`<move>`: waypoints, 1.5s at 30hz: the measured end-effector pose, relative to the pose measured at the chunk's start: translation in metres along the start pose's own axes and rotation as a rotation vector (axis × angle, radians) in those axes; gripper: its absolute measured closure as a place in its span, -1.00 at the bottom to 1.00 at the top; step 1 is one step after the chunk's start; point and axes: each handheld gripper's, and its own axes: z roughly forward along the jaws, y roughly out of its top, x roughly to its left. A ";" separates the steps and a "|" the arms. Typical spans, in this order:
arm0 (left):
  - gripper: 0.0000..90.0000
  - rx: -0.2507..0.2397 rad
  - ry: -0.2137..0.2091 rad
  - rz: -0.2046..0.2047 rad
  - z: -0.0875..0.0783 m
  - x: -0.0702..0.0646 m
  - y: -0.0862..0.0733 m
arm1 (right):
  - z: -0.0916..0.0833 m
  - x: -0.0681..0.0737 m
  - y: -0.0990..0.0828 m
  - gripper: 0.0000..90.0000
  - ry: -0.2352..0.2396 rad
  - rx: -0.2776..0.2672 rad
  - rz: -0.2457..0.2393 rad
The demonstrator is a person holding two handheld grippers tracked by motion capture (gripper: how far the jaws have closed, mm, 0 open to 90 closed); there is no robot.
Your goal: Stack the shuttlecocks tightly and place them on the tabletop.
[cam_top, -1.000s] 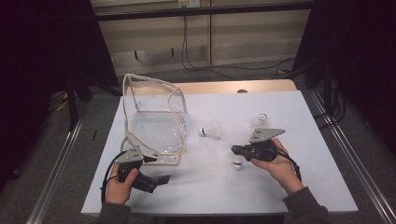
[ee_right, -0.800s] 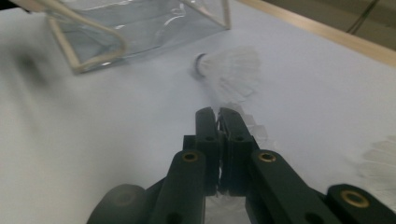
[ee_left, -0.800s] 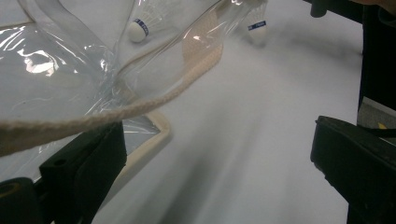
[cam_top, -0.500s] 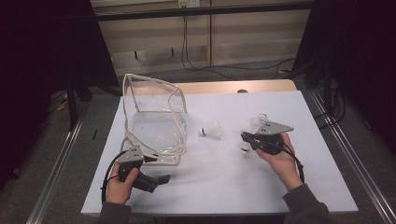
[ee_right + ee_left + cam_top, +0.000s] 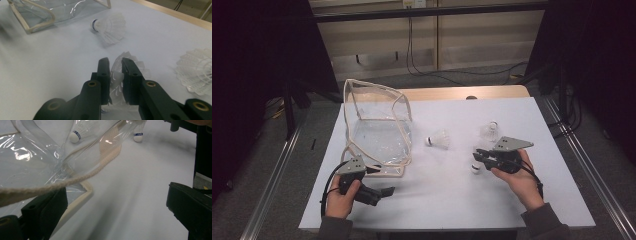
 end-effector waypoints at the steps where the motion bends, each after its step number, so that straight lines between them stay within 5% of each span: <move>1: -0.92 0.000 0.000 0.000 0.000 0.000 0.000 | -0.002 0.000 -0.001 0.70 -0.003 0.005 -0.001; 18: -0.92 0.000 0.003 0.006 0.001 0.000 0.001 | -0.026 -0.004 -0.007 0.57 -0.023 0.035 -0.019; 29: -0.92 0.001 0.002 0.005 0.001 0.000 0.002 | -0.027 -0.003 -0.007 0.99 0.062 0.101 -0.005; 36: -0.92 -0.003 0.001 -0.002 0.001 -0.001 0.002 | -0.026 -0.004 0.000 1.00 -0.021 -0.022 -0.003; 45: -0.92 -0.004 -0.001 0.003 0.001 0.000 0.002 | 0.007 0.001 0.009 1.00 -0.052 -0.053 0.002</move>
